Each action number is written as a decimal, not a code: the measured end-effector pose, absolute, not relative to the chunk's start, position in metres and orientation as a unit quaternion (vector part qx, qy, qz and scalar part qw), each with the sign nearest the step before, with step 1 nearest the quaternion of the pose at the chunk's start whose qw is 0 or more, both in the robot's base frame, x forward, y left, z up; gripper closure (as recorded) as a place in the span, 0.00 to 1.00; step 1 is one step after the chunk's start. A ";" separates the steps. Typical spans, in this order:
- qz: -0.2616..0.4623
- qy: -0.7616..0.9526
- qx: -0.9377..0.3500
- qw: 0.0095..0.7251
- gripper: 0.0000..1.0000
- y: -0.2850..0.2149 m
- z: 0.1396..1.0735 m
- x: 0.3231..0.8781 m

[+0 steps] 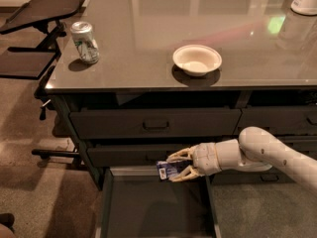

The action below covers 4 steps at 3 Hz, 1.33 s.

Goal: Pick rxbar blueberry from bottom drawer and place on counter

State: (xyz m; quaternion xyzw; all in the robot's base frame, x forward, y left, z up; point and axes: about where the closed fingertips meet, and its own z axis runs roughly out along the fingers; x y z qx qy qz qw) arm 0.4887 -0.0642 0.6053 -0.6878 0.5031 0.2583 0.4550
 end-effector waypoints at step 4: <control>0.136 0.439 -0.742 0.487 1.00 -0.032 0.760 0.462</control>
Offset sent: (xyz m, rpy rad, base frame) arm -0.0047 -0.0015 0.0653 0.0017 -0.0930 -0.0379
